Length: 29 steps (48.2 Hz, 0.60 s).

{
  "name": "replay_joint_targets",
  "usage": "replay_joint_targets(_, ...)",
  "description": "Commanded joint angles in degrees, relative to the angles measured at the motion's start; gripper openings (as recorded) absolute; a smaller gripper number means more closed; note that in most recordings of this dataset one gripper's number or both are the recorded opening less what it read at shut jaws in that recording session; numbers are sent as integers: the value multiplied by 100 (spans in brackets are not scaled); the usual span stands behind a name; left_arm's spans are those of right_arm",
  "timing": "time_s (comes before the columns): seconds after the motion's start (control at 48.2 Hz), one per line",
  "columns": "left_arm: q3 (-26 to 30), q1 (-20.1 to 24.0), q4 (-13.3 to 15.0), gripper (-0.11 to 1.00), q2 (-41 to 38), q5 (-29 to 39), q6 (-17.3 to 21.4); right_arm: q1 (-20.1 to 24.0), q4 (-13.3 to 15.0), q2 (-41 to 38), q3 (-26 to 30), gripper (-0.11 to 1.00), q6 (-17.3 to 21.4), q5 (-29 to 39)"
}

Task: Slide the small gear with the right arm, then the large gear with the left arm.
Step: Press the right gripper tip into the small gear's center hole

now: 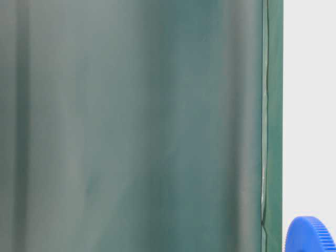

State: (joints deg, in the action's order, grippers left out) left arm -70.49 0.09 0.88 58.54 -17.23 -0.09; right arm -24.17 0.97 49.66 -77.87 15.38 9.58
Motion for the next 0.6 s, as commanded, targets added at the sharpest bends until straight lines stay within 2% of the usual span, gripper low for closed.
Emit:
replay_joint_targets(0.0, 44, -9, 9, 0, -44, -62, 0, -18, 9, -229, 62, 51, 9, -141)
replay_joint_targets(0.581, -9, -9, 9, 0, -44, -70, 0, -26, 9, -1459, 141, 51, 18, -888)
